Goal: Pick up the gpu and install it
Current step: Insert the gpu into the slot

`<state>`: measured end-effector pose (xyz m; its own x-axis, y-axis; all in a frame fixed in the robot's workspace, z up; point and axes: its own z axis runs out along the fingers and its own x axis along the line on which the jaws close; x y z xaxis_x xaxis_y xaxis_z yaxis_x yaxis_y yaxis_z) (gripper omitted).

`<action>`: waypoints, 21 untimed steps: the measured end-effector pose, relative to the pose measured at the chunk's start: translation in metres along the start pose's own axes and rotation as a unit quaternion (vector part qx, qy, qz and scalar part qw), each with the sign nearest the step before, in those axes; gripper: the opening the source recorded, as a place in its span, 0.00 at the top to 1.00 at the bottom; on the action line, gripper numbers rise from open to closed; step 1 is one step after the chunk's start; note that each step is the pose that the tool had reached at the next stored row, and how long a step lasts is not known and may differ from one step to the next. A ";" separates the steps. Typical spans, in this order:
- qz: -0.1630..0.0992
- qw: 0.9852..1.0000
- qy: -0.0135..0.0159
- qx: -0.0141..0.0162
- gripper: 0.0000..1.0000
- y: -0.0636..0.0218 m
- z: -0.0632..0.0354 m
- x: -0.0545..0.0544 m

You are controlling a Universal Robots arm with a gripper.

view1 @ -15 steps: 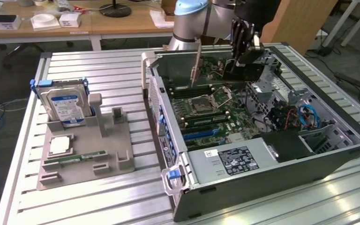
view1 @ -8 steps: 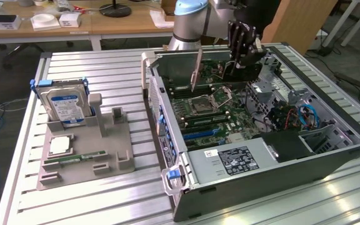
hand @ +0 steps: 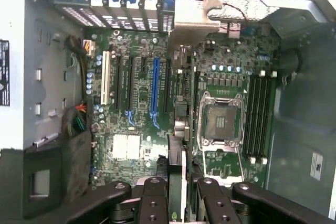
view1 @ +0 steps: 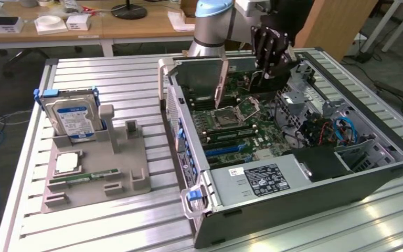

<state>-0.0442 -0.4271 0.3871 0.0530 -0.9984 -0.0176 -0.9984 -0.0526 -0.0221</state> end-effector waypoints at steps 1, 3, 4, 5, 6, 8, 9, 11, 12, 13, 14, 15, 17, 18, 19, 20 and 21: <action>-0.002 1.000 -0.001 0.000 0.74 0.0007 0.0008 0.000; 0.005 1.000 -0.001 0.000 0.74 0.0021 0.0042 0.000; 0.021 1.000 -0.001 0.000 0.74 0.0031 0.0080 0.000; 0.022 1.000 0.000 0.000 0.74 0.0039 0.0092 0.001; 0.022 1.000 0.000 0.000 0.74 0.0043 0.0106 0.002; 0.022 1.000 -0.001 0.001 0.74 0.0048 0.0142 0.004; 0.022 1.000 0.000 0.000 0.74 0.0051 0.0159 0.005; 0.022 1.000 -0.001 0.001 0.74 0.0057 0.0196 0.009; 0.022 1.000 0.000 0.000 0.74 0.0059 0.0213 0.012; 0.022 1.000 0.000 0.000 0.74 0.0061 0.0227 0.016; 0.022 1.000 -0.001 0.001 0.74 0.0066 0.0248 0.017; 0.022 1.000 -0.001 0.000 0.74 0.0068 0.0264 0.017; 0.022 1.000 0.000 0.000 0.74 0.0070 0.0286 0.018; 0.022 1.000 0.000 -0.001 0.74 0.0072 0.0303 0.018; 0.022 1.000 0.000 -0.002 0.74 0.0072 0.0315 0.018; 0.022 1.000 0.000 -0.003 0.74 0.0073 0.0325 0.018; 0.022 1.000 0.000 -0.005 0.74 0.0074 0.0333 0.019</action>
<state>-0.0499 -0.4457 0.3534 0.0088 -0.9998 -0.0178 -0.9999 -0.0086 -0.0119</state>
